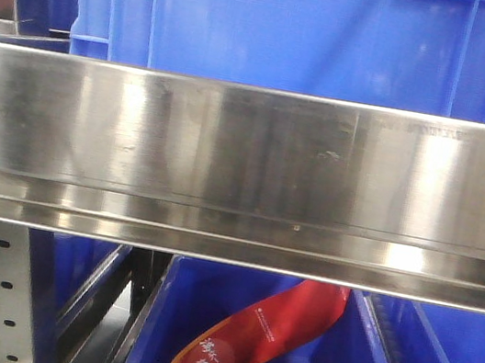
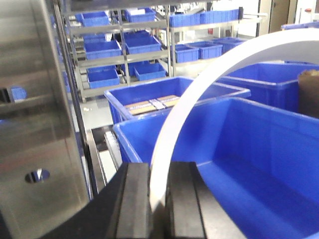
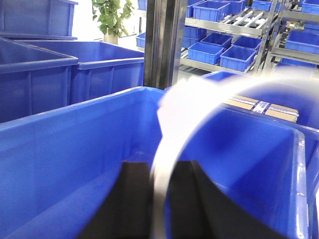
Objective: Grab PVC pipe and place in blue bin
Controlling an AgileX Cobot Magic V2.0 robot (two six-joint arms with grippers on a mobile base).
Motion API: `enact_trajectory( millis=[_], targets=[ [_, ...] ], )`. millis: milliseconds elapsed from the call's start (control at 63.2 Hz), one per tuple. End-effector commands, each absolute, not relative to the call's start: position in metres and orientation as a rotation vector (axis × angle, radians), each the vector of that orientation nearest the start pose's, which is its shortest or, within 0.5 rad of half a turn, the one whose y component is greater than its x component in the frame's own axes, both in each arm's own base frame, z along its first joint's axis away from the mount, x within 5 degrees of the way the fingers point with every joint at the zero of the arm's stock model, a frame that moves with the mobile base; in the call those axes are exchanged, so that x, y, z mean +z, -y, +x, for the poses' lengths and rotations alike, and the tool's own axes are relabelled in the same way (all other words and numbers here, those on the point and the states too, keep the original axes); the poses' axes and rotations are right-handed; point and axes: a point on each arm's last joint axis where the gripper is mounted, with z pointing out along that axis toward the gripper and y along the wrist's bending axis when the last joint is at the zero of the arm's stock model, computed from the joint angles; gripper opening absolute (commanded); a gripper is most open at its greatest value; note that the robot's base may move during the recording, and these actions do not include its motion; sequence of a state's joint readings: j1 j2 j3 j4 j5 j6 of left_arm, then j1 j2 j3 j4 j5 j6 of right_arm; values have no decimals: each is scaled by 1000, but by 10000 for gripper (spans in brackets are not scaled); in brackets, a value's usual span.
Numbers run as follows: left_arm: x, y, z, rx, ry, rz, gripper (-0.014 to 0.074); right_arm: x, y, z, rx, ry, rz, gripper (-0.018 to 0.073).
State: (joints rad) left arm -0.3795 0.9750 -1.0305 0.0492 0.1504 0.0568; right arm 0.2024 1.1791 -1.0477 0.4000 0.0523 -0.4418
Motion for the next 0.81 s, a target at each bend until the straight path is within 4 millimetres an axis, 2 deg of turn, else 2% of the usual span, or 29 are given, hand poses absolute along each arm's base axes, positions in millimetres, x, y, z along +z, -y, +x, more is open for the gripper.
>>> enact_trajectory(
  millis=[0, 127, 332, 443, 602, 792],
  targets=[
    [442, 78, 194, -217, -1486, 371, -111, 409, -55, 264, 122, -1597, -207, 150],
    [444, 78, 194, -220, -1465, 366, -111, 409, -55, 263, 123, -1599, -208, 246],
    [441, 85, 199, -225, -1465, 393, -111, 413, -55, 252, 142, -1621, -231, 234],
    [438, 89, 202, -211, -1465, 420, -111, 422, -54, 235, 159, -1616, -250, 125],
    [440, 90, 204, -198, -1428, 429, -111, 437, -50, 208, 175, -1582, -267, -171],
    [445, 91, 204, -199, -1368, 425, -111, 451, -46, 174, 193, -1543, -290, -169]
  ],
)
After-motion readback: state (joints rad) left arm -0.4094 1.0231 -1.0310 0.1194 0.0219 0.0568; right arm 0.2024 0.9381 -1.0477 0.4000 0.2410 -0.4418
